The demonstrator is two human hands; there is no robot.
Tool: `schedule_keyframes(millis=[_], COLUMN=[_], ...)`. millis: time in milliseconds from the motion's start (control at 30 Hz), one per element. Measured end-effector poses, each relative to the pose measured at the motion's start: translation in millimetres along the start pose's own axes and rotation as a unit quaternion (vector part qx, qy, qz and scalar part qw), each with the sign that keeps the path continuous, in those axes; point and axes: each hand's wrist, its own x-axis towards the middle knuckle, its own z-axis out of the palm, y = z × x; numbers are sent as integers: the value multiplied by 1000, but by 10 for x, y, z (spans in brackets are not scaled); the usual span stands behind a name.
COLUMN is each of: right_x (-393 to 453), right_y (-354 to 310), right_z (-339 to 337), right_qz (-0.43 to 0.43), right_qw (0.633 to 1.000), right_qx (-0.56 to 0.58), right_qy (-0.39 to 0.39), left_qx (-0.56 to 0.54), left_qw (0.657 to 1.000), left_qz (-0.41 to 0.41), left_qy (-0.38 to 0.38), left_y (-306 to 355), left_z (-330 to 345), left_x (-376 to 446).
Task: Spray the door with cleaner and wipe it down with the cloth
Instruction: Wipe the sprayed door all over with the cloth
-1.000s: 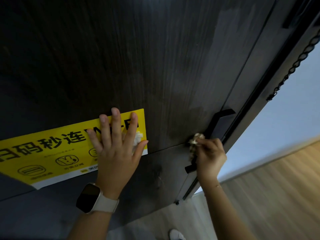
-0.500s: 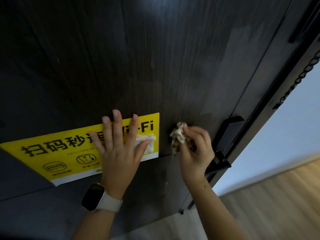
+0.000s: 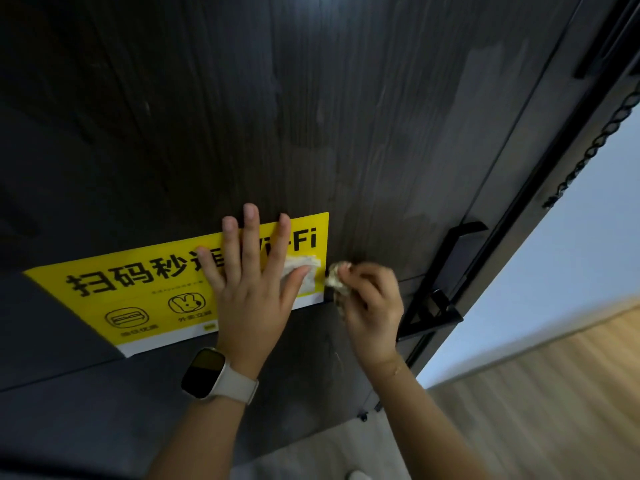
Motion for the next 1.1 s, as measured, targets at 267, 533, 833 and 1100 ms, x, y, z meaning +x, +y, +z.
schedule_keyframes(millis=[267,533,833,1100], right_x=[543,248,750,36], right_y=[-177,160,759,1188], right_z=[14,-237,-715,-749], right_qz=[-62,-12,-38,-67], right_qw=[996,999,984,978], right_qx=[29,-24,-104,-196], right_qy=[54,-29,141,5], left_qx=[-12,-130,-99,2], left_qw=[1000,989,994,1000], left_qz=[-7,-42,33,25], left_qy=[-4,49,22,14], left_y=[-13,261,738,777], left_z=[-18,-365,-281,-163], left_x=[5,170,791,801])
